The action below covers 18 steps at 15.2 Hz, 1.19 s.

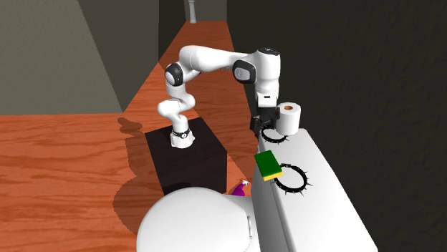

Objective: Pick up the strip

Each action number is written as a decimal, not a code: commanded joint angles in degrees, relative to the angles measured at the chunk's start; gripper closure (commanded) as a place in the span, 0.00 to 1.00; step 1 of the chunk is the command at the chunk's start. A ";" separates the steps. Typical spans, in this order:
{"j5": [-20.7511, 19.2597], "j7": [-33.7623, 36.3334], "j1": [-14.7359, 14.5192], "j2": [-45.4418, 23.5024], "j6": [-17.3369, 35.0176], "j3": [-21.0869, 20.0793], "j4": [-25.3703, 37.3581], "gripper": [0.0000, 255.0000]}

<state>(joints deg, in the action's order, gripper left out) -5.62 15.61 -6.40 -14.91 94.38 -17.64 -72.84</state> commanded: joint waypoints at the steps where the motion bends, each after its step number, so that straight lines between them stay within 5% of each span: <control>1: 0.20 -0.05 0.23 0.59 1.80 0.03 -2.32 0.00; 4: 0.34 -0.07 0.39 1.02 3.22 0.06 -4.15 0.00; 5: 0.34 -0.15 0.44 0.99 3.26 0.09 -4.16 1.00; 14: 0.33 -0.07 0.39 1.02 3.22 0.06 -4.15 1.00; 18: -0.06 0.00 -0.05 -0.19 -0.45 -0.01 0.68 1.00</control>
<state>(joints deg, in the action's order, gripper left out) -5.51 15.46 -6.22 -14.67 95.03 -17.59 -73.66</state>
